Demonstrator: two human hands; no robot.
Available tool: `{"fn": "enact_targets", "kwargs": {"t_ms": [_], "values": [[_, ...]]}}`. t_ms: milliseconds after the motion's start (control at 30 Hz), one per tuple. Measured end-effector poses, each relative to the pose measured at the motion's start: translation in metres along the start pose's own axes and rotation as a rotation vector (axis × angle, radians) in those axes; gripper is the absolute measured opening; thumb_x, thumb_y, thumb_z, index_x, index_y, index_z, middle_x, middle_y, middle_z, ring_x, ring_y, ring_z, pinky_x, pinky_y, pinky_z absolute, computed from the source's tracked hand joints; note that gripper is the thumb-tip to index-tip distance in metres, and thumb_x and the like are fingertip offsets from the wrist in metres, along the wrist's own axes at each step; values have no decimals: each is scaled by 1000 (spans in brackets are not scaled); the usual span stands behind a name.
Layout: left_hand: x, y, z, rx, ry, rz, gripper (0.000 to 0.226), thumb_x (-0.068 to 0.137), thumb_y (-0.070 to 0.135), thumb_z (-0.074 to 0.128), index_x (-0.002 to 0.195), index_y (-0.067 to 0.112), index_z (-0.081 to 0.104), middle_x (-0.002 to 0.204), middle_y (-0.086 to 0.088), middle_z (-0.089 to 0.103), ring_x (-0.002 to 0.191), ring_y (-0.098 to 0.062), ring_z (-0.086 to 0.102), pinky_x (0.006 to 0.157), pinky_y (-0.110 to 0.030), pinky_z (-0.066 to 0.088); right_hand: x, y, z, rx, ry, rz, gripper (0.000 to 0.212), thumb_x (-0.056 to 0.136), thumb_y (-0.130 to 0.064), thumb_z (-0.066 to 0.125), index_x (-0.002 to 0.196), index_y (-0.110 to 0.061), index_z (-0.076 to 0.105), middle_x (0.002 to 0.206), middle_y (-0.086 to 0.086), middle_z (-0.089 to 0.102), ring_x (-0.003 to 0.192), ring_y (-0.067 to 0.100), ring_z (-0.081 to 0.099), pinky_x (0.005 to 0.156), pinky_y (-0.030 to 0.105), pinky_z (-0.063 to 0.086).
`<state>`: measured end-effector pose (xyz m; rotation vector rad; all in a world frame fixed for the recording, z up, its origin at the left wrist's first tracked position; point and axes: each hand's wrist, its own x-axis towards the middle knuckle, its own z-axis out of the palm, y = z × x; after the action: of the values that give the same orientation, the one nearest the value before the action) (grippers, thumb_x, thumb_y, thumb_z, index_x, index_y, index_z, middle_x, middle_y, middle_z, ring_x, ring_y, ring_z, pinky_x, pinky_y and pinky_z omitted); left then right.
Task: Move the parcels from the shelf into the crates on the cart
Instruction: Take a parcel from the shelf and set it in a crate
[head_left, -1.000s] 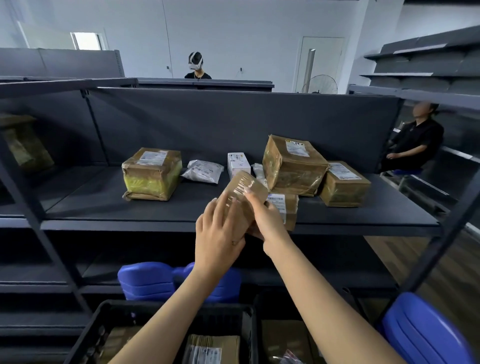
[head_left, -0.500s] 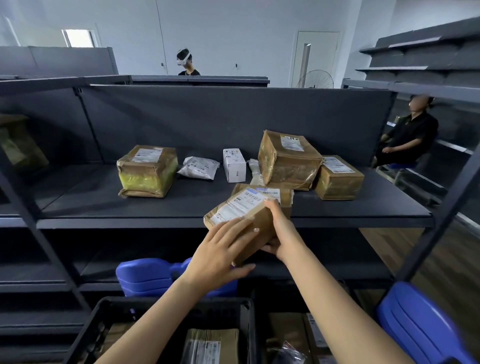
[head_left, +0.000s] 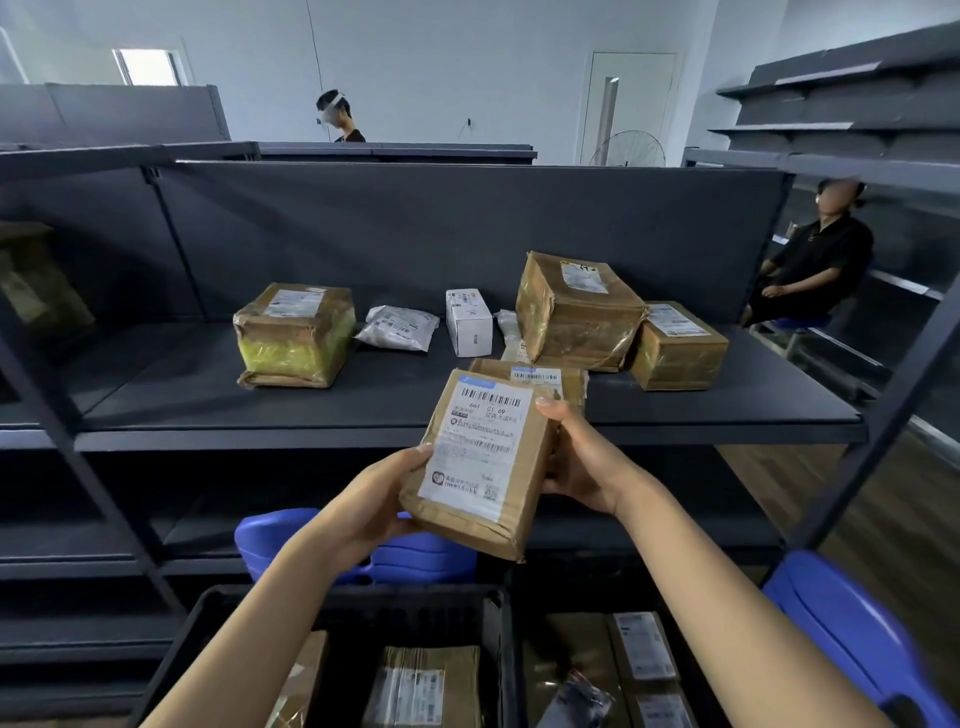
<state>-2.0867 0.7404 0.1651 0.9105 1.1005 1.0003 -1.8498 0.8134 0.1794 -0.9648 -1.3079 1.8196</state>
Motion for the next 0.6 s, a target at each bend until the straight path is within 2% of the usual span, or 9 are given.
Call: {"fn": "enact_targets", "kwargs": {"t_ms": [100,200,300,367,467,600], "values": [[0,-6,6,-40,42,113,35,84,42,62,106,17,74,111,-10,72,86,-18,72,67,-30,59,-1,3,3,-18,92,-45,73,62,-68,69,123,-28,59,108,1,73,94,17,71,74,35,56],[0,-12,14,-74,149,207,29,84,40,65,103,21,75,108,-9,73,87,-19,71,72,-33,55,-5,16,9,-52,170,-151,68,70,-63,68,127,-27,56,114,-2,71,105,15,67,87,34,51],[2,-15,24,-134,250,274,27,91,34,61,111,19,71,101,-3,75,79,-13,70,66,-28,54,-15,36,19,-33,202,-196,67,73,-53,63,133,-24,52,121,-3,68,112,11,63,94,31,49],[2,-18,31,-164,272,331,25,92,29,60,114,21,69,100,-1,76,80,-10,72,60,-23,54,-21,51,27,-35,220,-210,60,79,-46,63,134,-25,51,116,-9,69,109,6,64,92,26,49],[0,-23,42,-235,279,393,24,94,21,58,116,19,67,102,-3,75,82,-10,72,58,-18,53,-28,66,36,-48,229,-283,51,73,-48,65,121,-33,56,105,-19,71,101,-2,65,79,16,52],[-2,-29,53,-226,287,424,32,95,19,56,125,11,62,113,-7,72,91,-9,70,68,-19,54,-35,74,41,-9,284,-381,50,77,-38,65,124,-23,59,116,-5,70,111,11,64,91,26,51]]}}
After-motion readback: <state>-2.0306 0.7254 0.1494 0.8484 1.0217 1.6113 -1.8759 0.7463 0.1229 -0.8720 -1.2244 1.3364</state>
